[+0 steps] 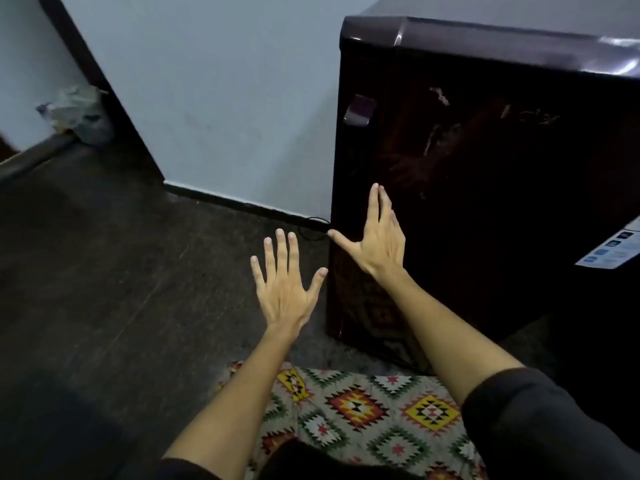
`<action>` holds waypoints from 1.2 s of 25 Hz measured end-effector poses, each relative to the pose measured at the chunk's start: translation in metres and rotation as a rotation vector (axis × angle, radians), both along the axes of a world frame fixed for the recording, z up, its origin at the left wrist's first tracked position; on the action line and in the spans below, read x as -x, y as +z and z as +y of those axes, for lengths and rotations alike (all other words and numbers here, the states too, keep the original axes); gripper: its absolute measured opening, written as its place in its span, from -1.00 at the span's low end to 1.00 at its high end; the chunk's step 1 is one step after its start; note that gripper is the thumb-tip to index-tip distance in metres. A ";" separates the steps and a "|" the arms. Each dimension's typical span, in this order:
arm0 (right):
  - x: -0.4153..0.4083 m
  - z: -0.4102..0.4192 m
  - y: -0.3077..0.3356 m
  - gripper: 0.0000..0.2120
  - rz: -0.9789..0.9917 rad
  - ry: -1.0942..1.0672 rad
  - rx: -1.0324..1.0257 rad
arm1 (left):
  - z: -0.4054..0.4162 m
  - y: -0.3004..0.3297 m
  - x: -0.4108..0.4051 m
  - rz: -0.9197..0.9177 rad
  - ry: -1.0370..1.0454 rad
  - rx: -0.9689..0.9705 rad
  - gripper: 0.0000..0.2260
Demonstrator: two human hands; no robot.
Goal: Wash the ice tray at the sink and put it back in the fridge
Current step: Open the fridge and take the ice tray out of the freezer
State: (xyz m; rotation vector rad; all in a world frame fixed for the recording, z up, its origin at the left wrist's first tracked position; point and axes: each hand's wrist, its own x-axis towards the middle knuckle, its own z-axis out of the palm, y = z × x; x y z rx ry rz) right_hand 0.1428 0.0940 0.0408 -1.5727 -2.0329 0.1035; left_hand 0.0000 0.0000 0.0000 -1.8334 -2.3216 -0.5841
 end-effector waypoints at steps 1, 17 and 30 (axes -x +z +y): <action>0.011 0.011 0.007 0.04 0.053 -0.042 -0.010 | 0.007 0.003 0.010 -0.014 -0.016 0.010 -0.30; 0.090 0.041 0.060 -0.57 0.549 -0.477 -0.007 | 0.054 0.012 0.093 -0.013 -0.256 -0.018 -0.30; 0.068 -0.074 0.048 -0.64 0.596 -0.357 -0.033 | 0.000 0.032 0.080 0.016 -0.341 -0.040 -0.30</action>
